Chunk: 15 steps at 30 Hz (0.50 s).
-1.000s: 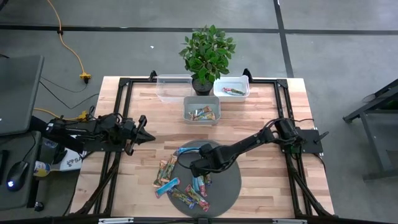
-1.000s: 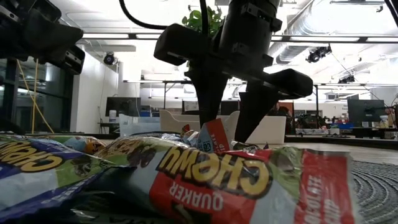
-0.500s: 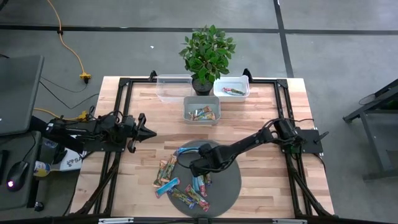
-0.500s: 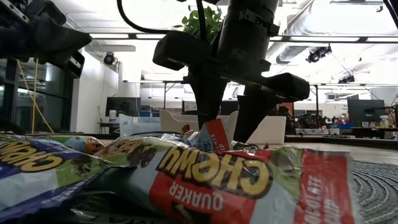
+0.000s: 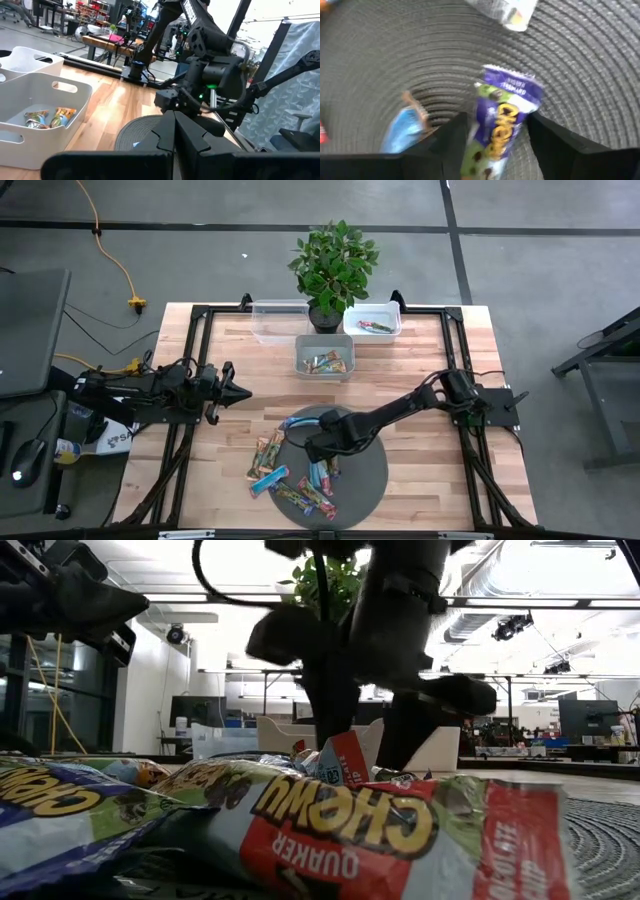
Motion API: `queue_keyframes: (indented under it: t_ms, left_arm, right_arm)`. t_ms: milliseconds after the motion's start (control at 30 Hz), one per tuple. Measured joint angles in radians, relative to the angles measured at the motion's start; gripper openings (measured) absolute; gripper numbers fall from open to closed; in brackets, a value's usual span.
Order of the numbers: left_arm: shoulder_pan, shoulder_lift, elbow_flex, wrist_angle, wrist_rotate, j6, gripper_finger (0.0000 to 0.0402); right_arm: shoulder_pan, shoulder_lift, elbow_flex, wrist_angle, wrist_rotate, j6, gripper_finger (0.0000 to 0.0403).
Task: Pick and place Granola Bars by type
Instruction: Put the blue granola bar into the transparent bin
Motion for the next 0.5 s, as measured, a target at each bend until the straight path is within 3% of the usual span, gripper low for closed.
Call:
queue_keyframes:
  t_ms: [167,500]
  left_arm:
    - [0.0,0.0,0.0,-0.002,0.0,0.0,0.0001]
    - [0.0,0.0,0.0,-0.005,0.0,-0.001,0.0001]
  right_arm:
    - [-0.001,-0.008,-0.082,0.155,-0.032,0.049,0.0195]
    - [0.0,-0.005,-0.092,0.168,-0.034,0.04,0.0188]
